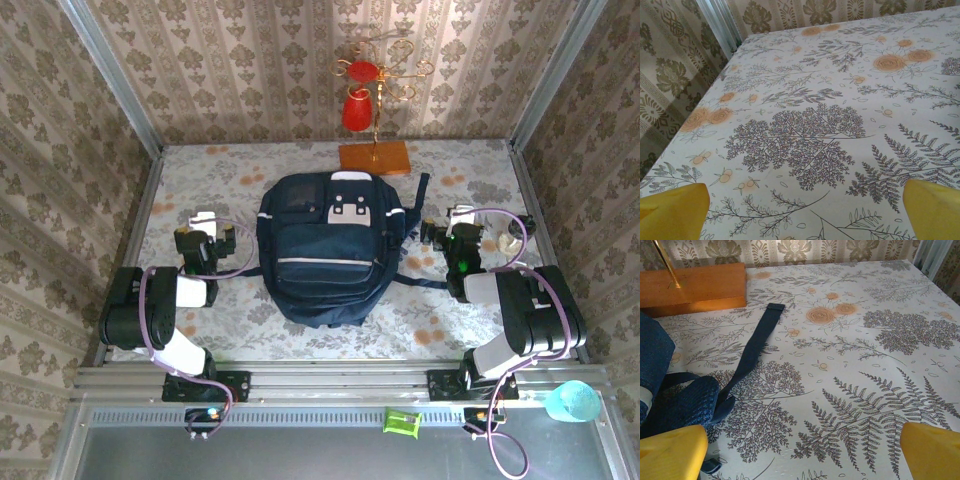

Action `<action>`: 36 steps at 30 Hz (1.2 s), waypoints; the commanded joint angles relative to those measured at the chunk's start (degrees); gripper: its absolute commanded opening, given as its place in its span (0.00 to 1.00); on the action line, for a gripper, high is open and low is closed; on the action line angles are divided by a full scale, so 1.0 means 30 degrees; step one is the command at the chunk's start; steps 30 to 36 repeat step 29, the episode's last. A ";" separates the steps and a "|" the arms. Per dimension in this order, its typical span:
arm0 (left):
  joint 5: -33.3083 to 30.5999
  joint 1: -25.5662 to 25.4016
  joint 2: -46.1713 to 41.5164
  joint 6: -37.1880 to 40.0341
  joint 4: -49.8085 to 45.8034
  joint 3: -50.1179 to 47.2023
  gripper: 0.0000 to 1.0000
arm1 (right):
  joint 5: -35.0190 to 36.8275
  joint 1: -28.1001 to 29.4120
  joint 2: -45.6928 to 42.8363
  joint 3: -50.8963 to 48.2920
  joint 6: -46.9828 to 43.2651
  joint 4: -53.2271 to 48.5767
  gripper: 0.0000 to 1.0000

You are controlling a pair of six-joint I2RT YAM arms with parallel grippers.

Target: Pack books, pencil case, and school supplies into a backpack

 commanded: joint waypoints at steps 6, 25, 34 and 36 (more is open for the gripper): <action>0.0275 0.0080 -0.0120 -0.0311 -0.0088 0.0282 1.00 | -0.0051 0.0228 0.0128 -0.0134 -0.0780 0.1085 1.00; 0.0268 0.0070 -0.0143 -0.0292 -0.0083 0.0282 1.00 | -0.0201 0.0199 0.0171 -0.0030 -0.0721 0.0897 1.00; 0.0287 0.0092 -0.0124 -0.0297 -0.0060 0.0282 1.00 | -0.0195 0.0183 0.0121 -0.0062 -0.0721 0.0923 1.00; 0.0287 0.0092 -0.0124 -0.0297 -0.0060 0.0282 1.00 | -0.0195 0.0183 0.0121 -0.0062 -0.0721 0.0923 1.00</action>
